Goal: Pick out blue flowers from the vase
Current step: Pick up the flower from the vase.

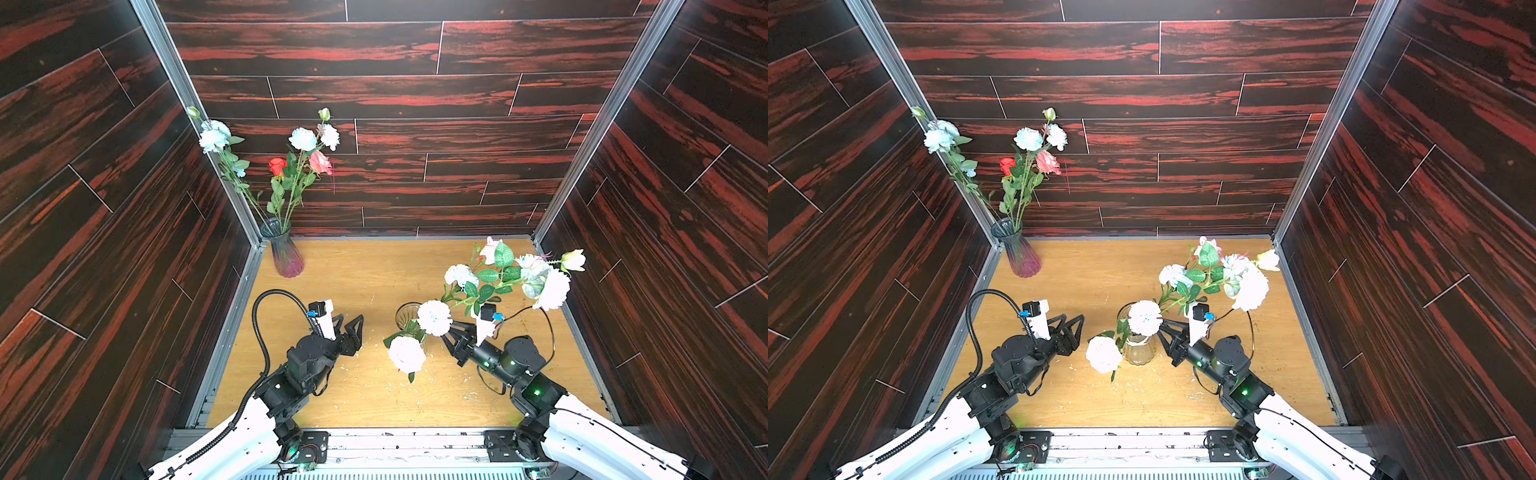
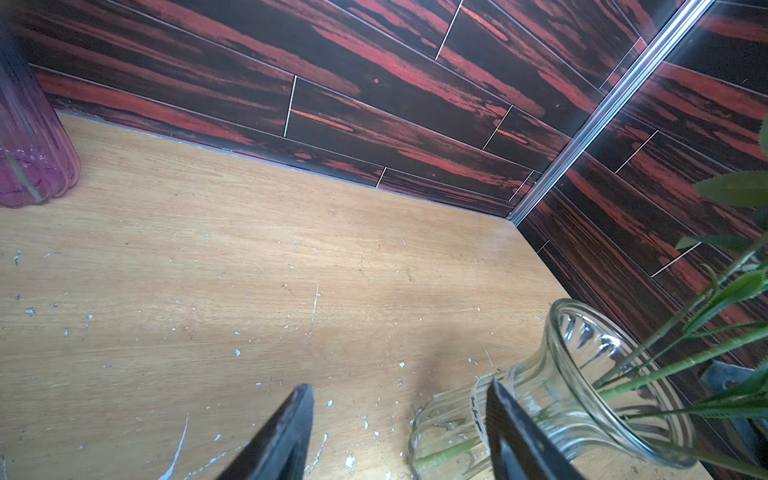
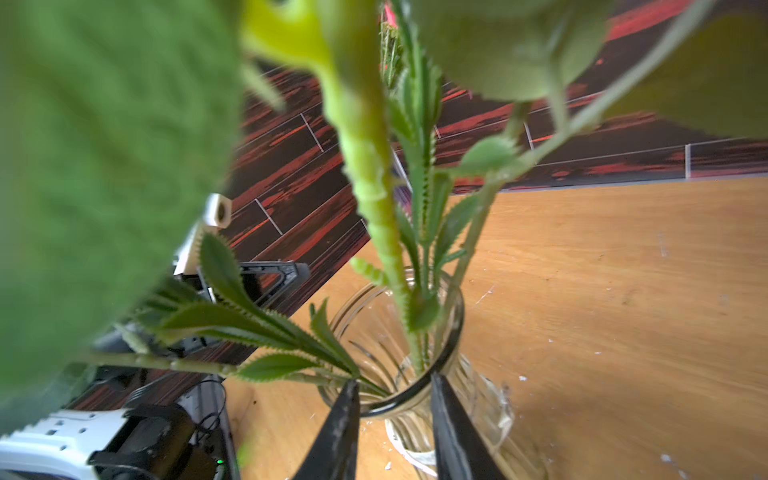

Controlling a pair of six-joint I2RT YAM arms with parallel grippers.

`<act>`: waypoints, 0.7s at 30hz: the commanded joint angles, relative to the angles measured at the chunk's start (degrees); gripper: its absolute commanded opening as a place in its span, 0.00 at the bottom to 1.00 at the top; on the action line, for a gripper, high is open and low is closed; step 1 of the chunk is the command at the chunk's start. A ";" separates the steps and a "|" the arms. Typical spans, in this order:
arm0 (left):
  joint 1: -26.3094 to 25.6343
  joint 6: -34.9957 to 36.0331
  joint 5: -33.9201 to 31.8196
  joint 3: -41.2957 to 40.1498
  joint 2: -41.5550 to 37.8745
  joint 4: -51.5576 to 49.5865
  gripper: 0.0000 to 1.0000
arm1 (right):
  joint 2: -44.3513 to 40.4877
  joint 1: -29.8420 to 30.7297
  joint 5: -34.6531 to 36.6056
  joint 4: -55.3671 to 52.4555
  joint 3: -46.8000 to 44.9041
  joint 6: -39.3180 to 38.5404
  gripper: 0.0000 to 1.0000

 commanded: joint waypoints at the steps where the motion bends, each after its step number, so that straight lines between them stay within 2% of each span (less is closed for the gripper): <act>1: 0.39 -0.30 -0.36 -0.62 -0.47 0.50 0.68 | -0.41 -0.26 -1.58 3.37 0.94 0.32 0.29; 21: 0.91 -0.65 0.26 -0.35 0.50 0.67 0.67 | 2.84 -0.24 5.26 4.13 2.96 -3.65 0.27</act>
